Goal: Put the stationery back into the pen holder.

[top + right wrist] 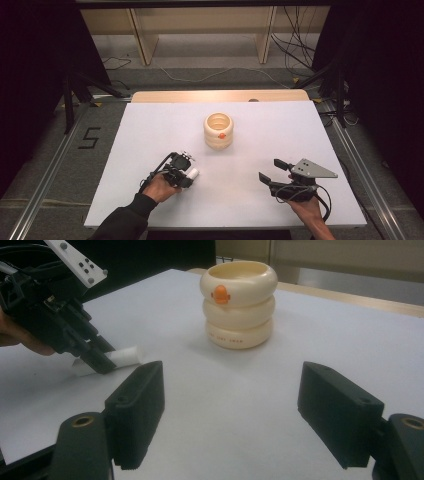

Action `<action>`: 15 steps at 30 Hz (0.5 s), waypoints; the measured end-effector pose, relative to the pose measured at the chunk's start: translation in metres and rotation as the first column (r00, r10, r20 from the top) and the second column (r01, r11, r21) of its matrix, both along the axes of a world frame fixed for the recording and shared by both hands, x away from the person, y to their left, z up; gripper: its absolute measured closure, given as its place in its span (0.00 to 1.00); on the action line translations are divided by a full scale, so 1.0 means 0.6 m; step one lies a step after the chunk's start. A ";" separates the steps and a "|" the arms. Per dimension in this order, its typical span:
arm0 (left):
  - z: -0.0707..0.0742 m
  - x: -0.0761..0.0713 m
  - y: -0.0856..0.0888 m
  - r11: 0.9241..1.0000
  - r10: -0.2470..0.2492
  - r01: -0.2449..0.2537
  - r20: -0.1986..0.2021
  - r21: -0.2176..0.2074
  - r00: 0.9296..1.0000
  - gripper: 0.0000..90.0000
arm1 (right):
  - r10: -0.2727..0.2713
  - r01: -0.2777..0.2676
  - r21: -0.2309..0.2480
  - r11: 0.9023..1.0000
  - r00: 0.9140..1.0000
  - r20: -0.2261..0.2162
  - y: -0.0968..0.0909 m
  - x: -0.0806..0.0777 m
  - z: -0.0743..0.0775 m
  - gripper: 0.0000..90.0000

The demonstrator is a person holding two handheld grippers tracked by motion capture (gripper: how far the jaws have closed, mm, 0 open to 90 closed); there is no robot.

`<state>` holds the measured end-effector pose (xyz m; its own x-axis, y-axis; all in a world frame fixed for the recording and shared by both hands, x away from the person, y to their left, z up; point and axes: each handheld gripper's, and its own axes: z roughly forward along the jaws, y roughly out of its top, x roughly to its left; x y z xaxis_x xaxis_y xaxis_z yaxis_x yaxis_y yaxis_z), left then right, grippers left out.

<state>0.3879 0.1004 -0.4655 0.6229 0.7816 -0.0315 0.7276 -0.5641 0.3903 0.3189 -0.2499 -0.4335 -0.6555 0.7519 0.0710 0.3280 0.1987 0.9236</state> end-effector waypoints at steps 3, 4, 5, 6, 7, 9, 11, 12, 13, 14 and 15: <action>0.001 0.002 -0.001 1.000 -0.023 0.023 -0.004 0.012 1.000 0.77 | -0.001 0.001 0.001 1.000 1.000 0.000 0.000 0.001 0.000 0.30; 0.001 0.003 0.000 1.000 -0.028 0.028 -0.006 0.012 1.000 0.77 | -0.001 0.001 0.001 1.000 1.000 -0.001 0.000 0.001 -0.001 0.30; 0.001 0.004 0.000 0.999 -0.033 0.033 -0.007 0.013 0.999 0.77 | -0.001 0.001 0.001 1.000 1.000 -0.001 0.000 0.001 -0.001 0.30; 0.001 0.005 0.000 0.999 -0.037 0.037 -0.006 0.016 0.999 0.77 | -0.001 0.001 0.001 1.000 1.000 0.000 0.000 0.001 -0.001 0.30; 0.002 0.005 0.000 0.999 -0.044 0.045 -0.007 0.024 0.999 0.77 | -0.001 0.001 0.001 1.000 1.000 -0.001 0.000 0.001 -0.001 0.30; 0.003 0.006 0.000 0.997 -0.066 0.067 -0.015 0.039 0.998 0.77 | -0.001 0.001 0.001 1.000 1.000 -0.001 0.000 0.001 -0.001 0.30; 0.005 0.008 -0.002 0.996 -0.079 0.080 -0.029 0.047 0.996 0.77 | -0.001 0.001 0.000 1.000 1.000 0.000 0.001 0.001 -0.001 0.30; 0.005 0.009 -0.002 0.995 -0.081 0.083 -0.032 0.050 0.996 0.77 | -0.001 0.001 -0.001 1.000 1.000 -0.002 0.001 0.001 -0.001 0.30; 0.005 0.010 -0.003 0.995 -0.084 0.086 -0.034 0.053 0.996 0.77 | -0.002 0.002 -0.002 1.000 1.000 -0.002 0.002 0.001 -0.001 0.30; 0.005 0.011 -0.003 0.994 -0.086 0.088 -0.038 0.057 0.996 0.77 | -0.002 0.002 -0.002 1.000 1.000 -0.001 0.002 0.001 -0.001 0.30; 0.006 0.012 -0.004 0.994 -0.089 0.091 -0.040 0.060 0.995 0.77 | -0.002 0.002 -0.002 1.000 1.000 -0.001 0.002 0.001 -0.001 0.30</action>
<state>0.3950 0.0982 -0.4621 0.6903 0.7235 -0.0098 0.6860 -0.6501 0.3267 0.3194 -0.2488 -0.4342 -0.6540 0.7533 0.0698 0.3292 0.2003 0.9228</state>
